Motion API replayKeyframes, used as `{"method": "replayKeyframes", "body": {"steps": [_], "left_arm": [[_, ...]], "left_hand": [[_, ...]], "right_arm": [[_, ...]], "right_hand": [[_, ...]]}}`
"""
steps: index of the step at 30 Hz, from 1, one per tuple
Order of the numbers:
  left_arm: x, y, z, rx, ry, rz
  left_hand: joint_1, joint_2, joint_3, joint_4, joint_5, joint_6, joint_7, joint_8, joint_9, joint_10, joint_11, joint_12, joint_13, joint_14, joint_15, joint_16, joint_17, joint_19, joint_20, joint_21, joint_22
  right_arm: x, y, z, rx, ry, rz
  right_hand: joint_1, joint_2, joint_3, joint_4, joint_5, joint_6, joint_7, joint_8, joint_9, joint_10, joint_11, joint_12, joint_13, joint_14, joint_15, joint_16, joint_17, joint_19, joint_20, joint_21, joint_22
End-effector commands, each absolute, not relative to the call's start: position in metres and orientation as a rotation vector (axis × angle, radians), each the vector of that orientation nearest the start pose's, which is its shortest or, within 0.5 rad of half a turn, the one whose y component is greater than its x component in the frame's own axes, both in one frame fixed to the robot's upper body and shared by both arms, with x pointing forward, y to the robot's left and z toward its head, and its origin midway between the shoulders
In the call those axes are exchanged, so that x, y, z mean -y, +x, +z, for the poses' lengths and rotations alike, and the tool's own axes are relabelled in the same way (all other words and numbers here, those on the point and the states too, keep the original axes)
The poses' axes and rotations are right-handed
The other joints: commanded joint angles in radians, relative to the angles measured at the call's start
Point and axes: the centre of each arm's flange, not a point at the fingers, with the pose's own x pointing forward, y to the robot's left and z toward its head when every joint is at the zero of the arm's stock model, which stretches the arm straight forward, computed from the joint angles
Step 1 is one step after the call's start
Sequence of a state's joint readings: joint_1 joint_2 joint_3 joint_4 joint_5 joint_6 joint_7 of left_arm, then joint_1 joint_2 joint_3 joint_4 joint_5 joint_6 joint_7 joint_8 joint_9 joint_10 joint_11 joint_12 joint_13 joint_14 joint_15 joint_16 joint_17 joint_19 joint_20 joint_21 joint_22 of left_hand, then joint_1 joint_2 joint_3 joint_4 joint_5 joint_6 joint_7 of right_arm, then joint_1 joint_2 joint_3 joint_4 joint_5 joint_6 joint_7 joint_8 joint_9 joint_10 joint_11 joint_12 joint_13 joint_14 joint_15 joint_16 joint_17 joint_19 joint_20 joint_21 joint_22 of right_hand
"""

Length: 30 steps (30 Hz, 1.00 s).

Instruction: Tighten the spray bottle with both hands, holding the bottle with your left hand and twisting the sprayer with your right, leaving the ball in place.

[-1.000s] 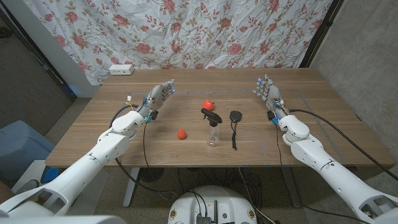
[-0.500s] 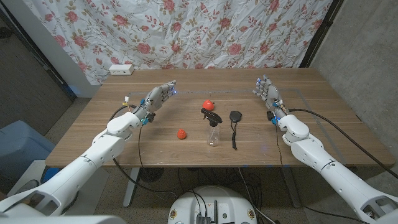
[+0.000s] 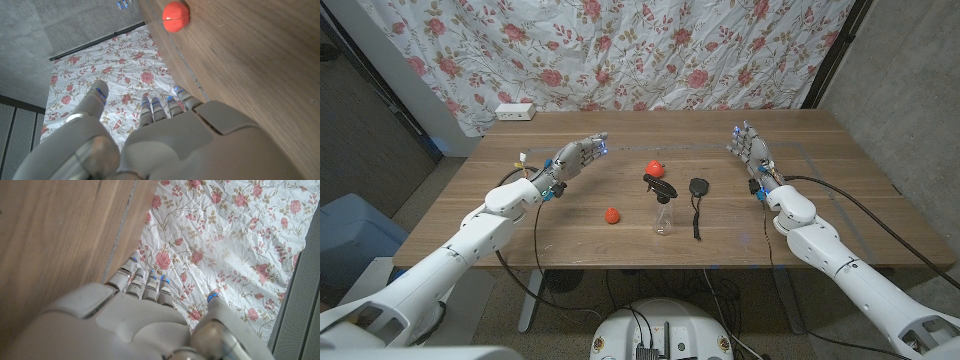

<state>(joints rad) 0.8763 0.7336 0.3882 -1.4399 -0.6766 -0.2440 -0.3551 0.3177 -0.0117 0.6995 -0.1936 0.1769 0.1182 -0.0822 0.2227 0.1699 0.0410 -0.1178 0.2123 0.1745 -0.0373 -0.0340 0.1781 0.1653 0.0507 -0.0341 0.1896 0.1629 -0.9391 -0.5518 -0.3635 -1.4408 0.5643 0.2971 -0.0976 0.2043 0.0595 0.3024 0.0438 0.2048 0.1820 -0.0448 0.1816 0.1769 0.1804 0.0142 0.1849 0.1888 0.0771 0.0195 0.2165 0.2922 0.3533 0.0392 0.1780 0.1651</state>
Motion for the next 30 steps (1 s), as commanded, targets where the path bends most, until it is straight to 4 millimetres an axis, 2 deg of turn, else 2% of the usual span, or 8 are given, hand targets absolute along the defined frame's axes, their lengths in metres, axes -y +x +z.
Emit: {"method": "replayKeyframes", "body": {"steps": [1,9,21,30], "left_arm": [[-0.295,0.610,-0.010,0.537,0.282,-0.623],[-0.294,0.612,-0.010,0.513,0.329,-0.709],[-0.291,0.609,-0.021,0.500,0.372,-0.790],[-0.289,0.607,-0.021,0.516,0.441,-0.837]], "left_hand": [[0.020,-0.007,0.007,-0.001,0.001,0.009,0.004,0.004,0.005,0.008,-0.002,-0.006,0.005,0.004,-0.057,0.003,0.003,0.006,-0.076,-0.004,0.001],[0.035,-0.017,0.009,-0.001,0.002,0.005,0.003,0.001,0.005,0.004,-0.002,-0.010,0.005,-0.003,-0.055,-0.001,0.003,-0.005,-0.077,-0.009,0.002],[0.061,-0.032,0.012,0.000,0.005,-0.002,0.002,-0.004,0.005,0.000,-0.004,-0.015,0.006,-0.009,-0.049,-0.002,0.004,-0.015,-0.078,-0.012,0.002],[0.078,-0.039,0.016,0.000,0.008,-0.005,-0.004,-0.006,0.006,-0.001,-0.010,-0.017,0.006,-0.009,-0.050,-0.002,0.004,-0.016,-0.078,-0.011,0.002]], "right_arm": [[0.290,0.622,-0.045,0.637,0.029,0.121],[0.292,0.621,-0.042,0.635,0.001,0.113],[0.280,0.618,-0.041,0.624,-0.027,0.107],[0.271,0.615,-0.042,0.630,-0.040,0.108]], "right_hand": [[0.003,0.011,0.003,-0.004,0.003,0.004,0.000,0.006,0.003,0.001,-0.003,0.006,0.001,0.006,-0.002,0.001,0.001,0.000,-0.005,0.008,0.004],[0.001,0.013,0.002,-0.006,0.002,0.003,0.001,0.006,0.003,-0.001,-0.004,0.006,0.001,0.002,0.000,-0.001,0.000,-0.002,-0.005,0.008,0.004],[-0.003,0.017,0.000,-0.010,0.000,0.004,0.006,0.006,0.002,-0.006,0.003,0.005,0.000,-0.001,-0.002,-0.001,-0.003,-0.005,-0.008,0.008,0.004],[-0.005,0.019,0.000,-0.012,0.000,0.002,0.008,0.006,0.002,-0.009,0.001,0.004,0.000,-0.001,0.000,-0.001,-0.004,-0.006,-0.008,0.008,0.004]]}}
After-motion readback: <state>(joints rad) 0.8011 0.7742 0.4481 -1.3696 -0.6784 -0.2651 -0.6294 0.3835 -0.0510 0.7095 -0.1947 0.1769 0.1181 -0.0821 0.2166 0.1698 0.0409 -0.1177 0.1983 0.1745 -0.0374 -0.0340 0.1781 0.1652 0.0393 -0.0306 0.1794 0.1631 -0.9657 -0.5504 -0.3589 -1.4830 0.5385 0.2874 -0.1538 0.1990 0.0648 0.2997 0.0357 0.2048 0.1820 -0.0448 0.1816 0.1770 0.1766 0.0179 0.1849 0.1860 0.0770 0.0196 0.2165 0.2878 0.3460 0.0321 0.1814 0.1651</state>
